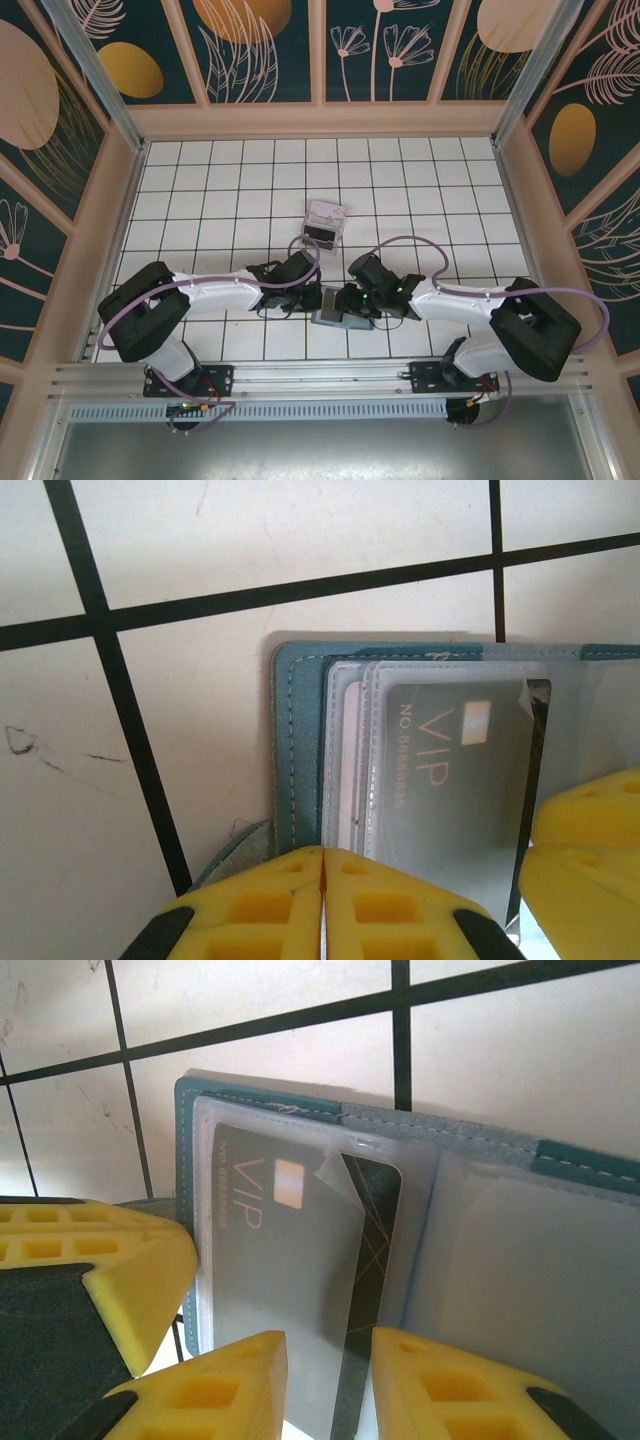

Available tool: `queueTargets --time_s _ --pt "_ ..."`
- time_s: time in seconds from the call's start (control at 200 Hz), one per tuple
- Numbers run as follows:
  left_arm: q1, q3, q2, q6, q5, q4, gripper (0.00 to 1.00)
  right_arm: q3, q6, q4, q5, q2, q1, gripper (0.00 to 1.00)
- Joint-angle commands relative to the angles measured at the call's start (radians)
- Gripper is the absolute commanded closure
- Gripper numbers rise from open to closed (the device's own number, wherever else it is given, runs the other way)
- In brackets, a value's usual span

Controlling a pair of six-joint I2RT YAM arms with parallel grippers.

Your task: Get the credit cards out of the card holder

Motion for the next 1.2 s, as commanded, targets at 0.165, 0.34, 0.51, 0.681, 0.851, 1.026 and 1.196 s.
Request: queueTargets --time_s 0.165,0.34,0.51,0.681,0.851,1.026,1.196 --pt "0.006 0.021 0.016 0.021 0.01 -0.044 0.91 -0.01 0.016 0.018 -0.008 0.026 -0.004 0.71" --pt "0.004 0.017 0.025 0.023 0.016 -0.043 0.91 -0.04 0.042 0.103 -0.043 -0.019 -0.005 0.71" --pt "0.005 0.016 0.03 0.022 0.019 -0.039 0.91 -0.061 0.059 0.136 -0.054 -0.065 -0.006 0.71" --pt "0.004 0.019 0.035 0.024 0.023 -0.036 0.91 -0.102 0.085 0.228 -0.088 -0.085 -0.01 0.71" --pt "0.004 0.018 0.037 0.025 0.026 -0.035 0.91 -0.135 0.104 0.316 -0.104 -0.075 -0.011 0.71" --pt "0.006 0.015 0.037 0.023 0.026 -0.033 0.91 -0.175 0.118 0.432 -0.135 -0.04 -0.011 0.71" --pt "0.004 0.015 0.043 0.02 0.03 -0.032 0.91 -0.185 0.116 0.493 -0.151 -0.011 -0.011 0.71"
